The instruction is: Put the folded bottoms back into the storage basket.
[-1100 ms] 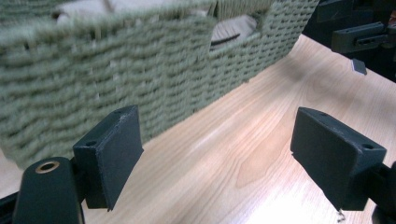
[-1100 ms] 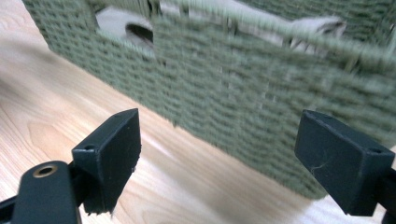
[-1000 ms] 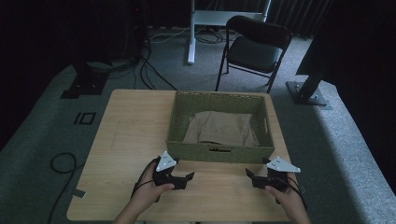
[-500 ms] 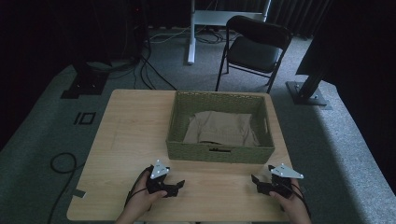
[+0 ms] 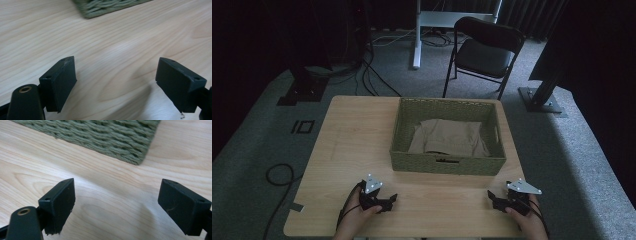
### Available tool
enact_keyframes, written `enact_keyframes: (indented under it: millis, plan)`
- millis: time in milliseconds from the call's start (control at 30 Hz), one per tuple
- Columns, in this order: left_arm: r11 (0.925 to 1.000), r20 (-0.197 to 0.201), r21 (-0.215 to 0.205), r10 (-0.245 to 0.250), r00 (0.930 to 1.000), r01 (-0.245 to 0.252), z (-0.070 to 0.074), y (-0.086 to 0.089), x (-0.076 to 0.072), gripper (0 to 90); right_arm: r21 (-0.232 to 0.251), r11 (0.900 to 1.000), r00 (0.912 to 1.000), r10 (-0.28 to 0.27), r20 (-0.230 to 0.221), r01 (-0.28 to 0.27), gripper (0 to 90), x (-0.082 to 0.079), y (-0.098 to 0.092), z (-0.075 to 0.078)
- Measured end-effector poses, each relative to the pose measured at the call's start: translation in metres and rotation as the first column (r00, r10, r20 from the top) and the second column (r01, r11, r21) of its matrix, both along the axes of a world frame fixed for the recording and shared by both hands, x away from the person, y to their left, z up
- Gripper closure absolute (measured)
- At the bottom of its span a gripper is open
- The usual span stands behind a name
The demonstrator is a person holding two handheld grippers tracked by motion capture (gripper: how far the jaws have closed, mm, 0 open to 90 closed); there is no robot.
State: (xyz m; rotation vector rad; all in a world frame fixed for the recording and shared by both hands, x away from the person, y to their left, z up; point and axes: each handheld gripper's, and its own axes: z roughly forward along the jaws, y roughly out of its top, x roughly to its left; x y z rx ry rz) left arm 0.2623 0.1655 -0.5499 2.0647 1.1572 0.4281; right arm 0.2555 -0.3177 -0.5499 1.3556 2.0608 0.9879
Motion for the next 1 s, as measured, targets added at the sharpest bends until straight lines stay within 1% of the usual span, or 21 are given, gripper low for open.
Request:
enact_keyframes:
  millis: [67,100,200,233,300,333,367,433,467,500,533,567,600,633,667,733,800,833,900,1000]
  plan:
    - [0.9996,0.003,0.006,0.029,0.9996,-0.029,-0.0001,0.0038,-0.0004,17.7,-0.013,1.0,0.9998,-0.02,-0.007,0.02,13.9,-0.0002,-0.0024,-0.002]
    - [0.9994,0.004,0.008,0.035,0.9994,-0.035,-0.0002,0.0045,-0.0006,17.7,-0.02,0.999,0.9994,-0.03,-0.018,0.03,13.9,-0.0004,-0.0035,-0.0029]
    - [0.9972,0.005,0.008,0.075,0.9972,-0.075,-0.0002,0.0069,-0.0015,17.7,-0.024,0.999,0.9988,-0.047,-0.014,0.047,13.9,-0.0009,-0.0052,-0.0029]
    - [0.9967,0.008,0.015,0.08,0.9967,-0.08,-0.0003,0.007,-0.0017,17.7,-0.041,0.998,0.9983,-0.055,-0.02,0.054,13.9,-0.0008,-0.0053,-0.0033]
    - [0.9942,0.018,0.06,0.088,0.9959,-0.089,-0.0006,0.0065,-0.0022,17.7,-0.079,0.995,0.9973,-0.068,-0.029,0.065,13.8,-0.0005,-0.0054,-0.0041]
    - [0.9927,0.019,0.07,0.097,0.9951,-0.098,-0.0008,0.0063,-0.0022,17.4,-0.078,0.995,0.997,-0.071,-0.029,0.069,13.9,-0.0004,-0.0053,-0.0041]
    - [0.9921,0.018,0.07,0.103,0.9945,-0.104,-0.0009,0.0064,-0.0021,15.7,-0.078,0.994,0.997,-0.072,-0.029,0.07,13.9,-0.0003,-0.0054,-0.0042]
    - [0.9896,0.017,0.073,0.123,0.9922,-0.124,-0.0008,0.0066,-0.0021,15.3,-0.076,0.994,0.9964,-0.079,-0.031,0.076,13.9,0.0,-0.0056,-0.0043]
    - [0.9871,0.015,0.073,0.141,0.9899,-0.142,-0.0008,0.0069,-0.0022,15.0,-0.07,0.994,0.9959,-0.083,-0.036,0.08,14.0,0.0001,-0.0056,-0.0043]
    - [0.9853,0.017,0.072,0.154,0.9879,-0.155,-0.001,0.007,-0.002,14.8,-0.055,0.994,0.9943,-0.094,-0.05,0.091,13.9,0.0004,-0.0057,-0.0044]
    - [0.9814,0.016,0.072,0.178,0.984,-0.178,-0.0012,0.0074,-0.0019,14.1,-0.04,0.994,0.993,-0.101,-0.062,0.098,13.9,0.0009,-0.0059,-0.0047]
    - [0.9757,0.012,0.076,0.205,0.9786,-0.206,-0.0012,0.0081,-0.0017,12.4,-0.018,0.994,0.9904,-0.113,-0.081,0.112,13.8,0.0015,-0.0064,-0.0049]
    - [0.9693,0.009,0.076,0.234,0.9722,-0.234,-0.0014,0.0084,-0.0016,10.3,-0.019,0.993,0.9902,-0.114,-0.08,0.113,13.8,0.0016,-0.0064,-0.0049]
    - [0.9652,0.01,0.074,0.251,0.9679,-0.251,-0.0015,0.0087,-0.0013,10.0,-0.02,0.993,0.9902,-0.115,-0.08,0.114,13.8,0.0016,-0.0063,-0.005]
    - [0.9639,0.01,0.074,0.256,0.9667,-0.256,-0.0015,0.0087,-0.0011,9.9,-0.019,0.993,0.99,-0.116,-0.08,0.115,13.8,0.0016,-0.0063,-0.0049]
    - [0.9637,0.01,0.074,0.256,0.9665,-0.256,-0.0015,0.0086,-0.0011,9.9,-0.019,0.993,0.9901,-0.116,-0.08,0.115,13.8,0.0016,-0.0063,-0.005]
    - [0.9614,0.008,0.076,0.265,0.9643,-0.264,-0.0017,0.0085,-0.0008,8.9,-0.019,0.993,0.9899,-0.117,-0.079,0.116,13.8,0.0018,-0.0061,-0.0051]
    - [0.9577,0.003,0.078,0.277,0.9607,-0.277,-0.0019,0.0084,-0.0002,7.8,-0.019,0.993,0.9899,-0.118,-0.079,0.117,13.8,0.0019,-0.006,-0.005]
    - [0.9529,-0.003,0.083,0.293,0.9561,-0.292,-0.0021,0.0084,0.0004,3.8,-0.02,0.993,0.99,-0.117,-0.08,0.115,13.3,0.002,-0.0059,-0.0051]
    - [0.952,-0.003,0.084,0.296,0.9553,-0.294,-0.0021,0.0082,0.0004,3.6,-0.021,0.993,0.9901,-0.114,-0.082,0.112,12.1,0.0026,-0.005,-0.0052]
